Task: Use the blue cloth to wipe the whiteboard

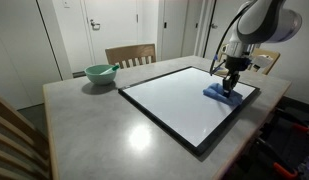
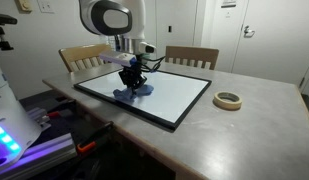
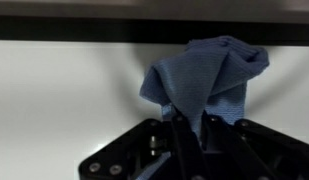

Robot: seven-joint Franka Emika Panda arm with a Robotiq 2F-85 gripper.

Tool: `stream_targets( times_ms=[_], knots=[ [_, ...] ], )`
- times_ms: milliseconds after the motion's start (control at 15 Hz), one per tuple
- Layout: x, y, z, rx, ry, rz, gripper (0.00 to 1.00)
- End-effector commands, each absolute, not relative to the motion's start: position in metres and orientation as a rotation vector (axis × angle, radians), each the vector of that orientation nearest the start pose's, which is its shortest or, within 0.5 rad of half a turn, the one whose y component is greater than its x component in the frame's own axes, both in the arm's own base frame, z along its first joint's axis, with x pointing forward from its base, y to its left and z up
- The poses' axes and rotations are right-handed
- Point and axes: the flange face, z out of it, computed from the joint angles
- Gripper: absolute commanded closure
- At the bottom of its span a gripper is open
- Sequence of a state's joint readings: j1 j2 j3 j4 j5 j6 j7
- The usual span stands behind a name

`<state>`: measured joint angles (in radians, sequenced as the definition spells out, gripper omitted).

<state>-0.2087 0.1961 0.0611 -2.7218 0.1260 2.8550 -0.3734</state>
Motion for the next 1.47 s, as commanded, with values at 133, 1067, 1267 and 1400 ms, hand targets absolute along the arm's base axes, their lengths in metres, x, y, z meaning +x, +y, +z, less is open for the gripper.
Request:
stream_targets(
  times_ms=[133,1067,1267,1400],
  knots=[
    [0.381,-0.067,0.159,-3.066,-0.216,0.075,0.88],
    [0.380,-0.097,0.151,-3.144,-0.179,0.128,0.97],
    [0.378,-0.108,0.144,-3.132,-0.133,0.142,0.97],
    [0.378,-0.108,0.139,-3.122,-0.123,0.158,0.97]
  ],
)
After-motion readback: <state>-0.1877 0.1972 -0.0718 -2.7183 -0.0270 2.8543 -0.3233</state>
